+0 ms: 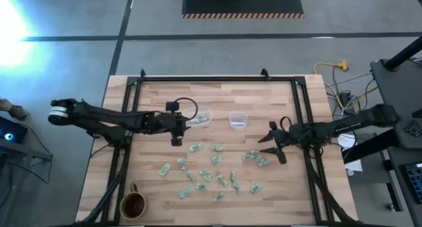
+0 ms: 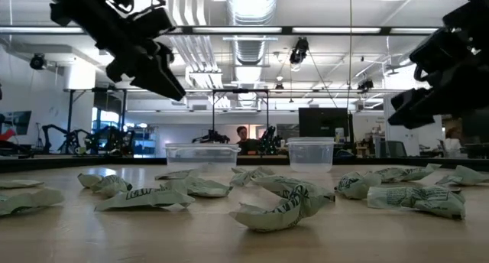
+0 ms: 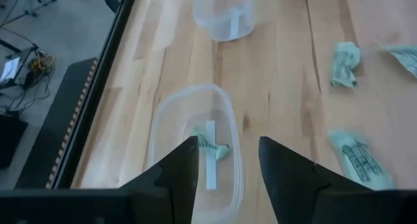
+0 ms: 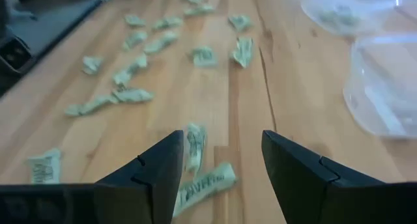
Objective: Pick and place Stevia / Truvia into bins
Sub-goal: Put the stevia packet into the transparent square container
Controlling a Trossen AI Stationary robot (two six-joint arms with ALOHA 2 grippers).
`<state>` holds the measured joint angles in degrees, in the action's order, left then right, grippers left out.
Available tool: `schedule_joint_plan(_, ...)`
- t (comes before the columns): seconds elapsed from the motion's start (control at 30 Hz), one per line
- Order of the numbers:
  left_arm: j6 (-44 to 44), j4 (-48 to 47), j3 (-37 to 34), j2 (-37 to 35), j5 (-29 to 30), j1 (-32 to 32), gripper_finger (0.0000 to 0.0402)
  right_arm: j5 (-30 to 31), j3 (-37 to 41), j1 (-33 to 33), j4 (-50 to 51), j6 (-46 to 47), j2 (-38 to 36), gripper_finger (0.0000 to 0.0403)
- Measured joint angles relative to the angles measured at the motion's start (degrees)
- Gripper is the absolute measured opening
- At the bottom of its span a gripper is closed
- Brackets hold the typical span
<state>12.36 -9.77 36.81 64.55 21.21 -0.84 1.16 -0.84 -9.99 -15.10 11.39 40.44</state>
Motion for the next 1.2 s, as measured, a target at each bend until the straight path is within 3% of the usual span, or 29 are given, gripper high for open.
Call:
schedule_joint_plan(0.23, -1.1, -0.26, -0.76, -2.67, 0.07, -0.13, 0.0144, 12.21, -6.57, -9.19, 5.56, 2.25, 7.62, 0.0198)
schedule_joint_plan(0.4, -1.29, -0.33, -0.76, -2.68, 0.07, -0.13, 0.0144, 17.1, -15.45, -13.2, 16.45, 6.96, 14.46, 0.0198)
schedule_joint_plan(0.6, -1.51, -1.87, -0.76, -2.71, 0.09, -0.13, 0.0144, 18.54, -23.98, -17.27, 27.73, 15.89, 26.42, 0.0198)
schedule_joint_plan(0.83, -1.57, -2.14, -0.8, -2.72, 0.07, -0.13, 0.0144, 19.97, -29.25, -18.94, 29.17, 18.41, 38.29, 0.0198)
schedule_joint_plan(1.2, -1.53, -2.35, -0.8, -2.72, 0.07, -0.13, 0.0144, 21.61, -33.27, -18.94, 36.24, 23.77, 44.9, 0.0198)
